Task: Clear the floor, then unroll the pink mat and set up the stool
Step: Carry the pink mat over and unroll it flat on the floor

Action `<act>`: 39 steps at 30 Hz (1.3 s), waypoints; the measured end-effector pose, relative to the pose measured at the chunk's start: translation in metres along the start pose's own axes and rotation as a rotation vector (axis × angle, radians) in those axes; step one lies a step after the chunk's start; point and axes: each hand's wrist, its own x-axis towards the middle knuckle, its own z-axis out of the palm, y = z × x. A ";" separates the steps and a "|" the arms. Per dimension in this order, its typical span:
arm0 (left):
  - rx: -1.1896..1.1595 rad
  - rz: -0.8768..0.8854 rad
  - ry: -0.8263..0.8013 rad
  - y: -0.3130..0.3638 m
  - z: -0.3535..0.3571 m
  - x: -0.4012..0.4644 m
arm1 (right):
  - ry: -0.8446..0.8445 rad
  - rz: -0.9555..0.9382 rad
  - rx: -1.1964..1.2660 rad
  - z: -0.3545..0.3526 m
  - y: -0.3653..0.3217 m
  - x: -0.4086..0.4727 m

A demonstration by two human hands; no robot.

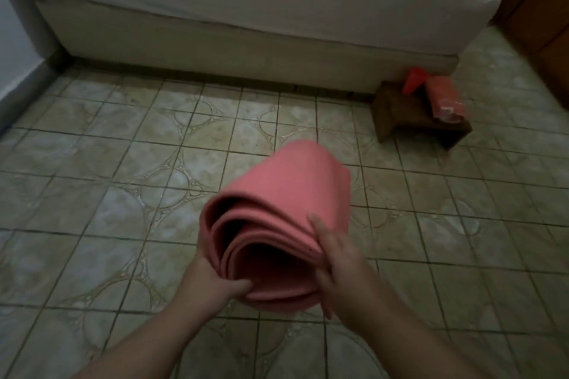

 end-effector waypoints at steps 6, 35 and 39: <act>0.178 -0.045 -0.256 -0.165 0.051 0.052 | -0.238 0.053 -0.037 0.155 0.097 -0.002; 0.597 0.297 -0.459 -0.290 0.107 0.124 | 0.015 0.758 0.594 0.276 0.258 0.061; 0.593 0.262 -0.473 -0.294 0.104 0.121 | -0.028 0.800 0.860 0.277 0.265 0.065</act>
